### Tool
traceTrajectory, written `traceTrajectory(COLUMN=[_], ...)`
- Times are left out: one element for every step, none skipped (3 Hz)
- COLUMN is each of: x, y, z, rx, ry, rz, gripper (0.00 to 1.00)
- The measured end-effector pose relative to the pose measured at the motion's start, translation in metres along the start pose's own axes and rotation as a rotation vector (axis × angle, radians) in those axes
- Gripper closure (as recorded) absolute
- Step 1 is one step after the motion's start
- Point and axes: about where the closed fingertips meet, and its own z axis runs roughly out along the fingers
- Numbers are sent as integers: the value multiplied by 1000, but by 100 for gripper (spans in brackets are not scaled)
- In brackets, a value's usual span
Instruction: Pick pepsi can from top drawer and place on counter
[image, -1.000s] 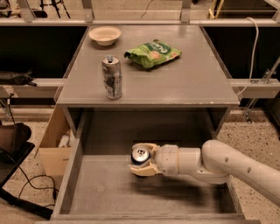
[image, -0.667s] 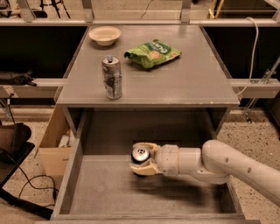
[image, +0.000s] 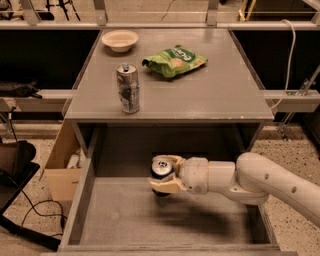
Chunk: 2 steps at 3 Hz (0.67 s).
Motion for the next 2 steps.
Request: traceTrajectory(x=[-52,-129], y=[-9,-27], z=[-31,-78], rx=[27,89], ry=[-24,-37], rz=[60,106], gripper=[100,100])
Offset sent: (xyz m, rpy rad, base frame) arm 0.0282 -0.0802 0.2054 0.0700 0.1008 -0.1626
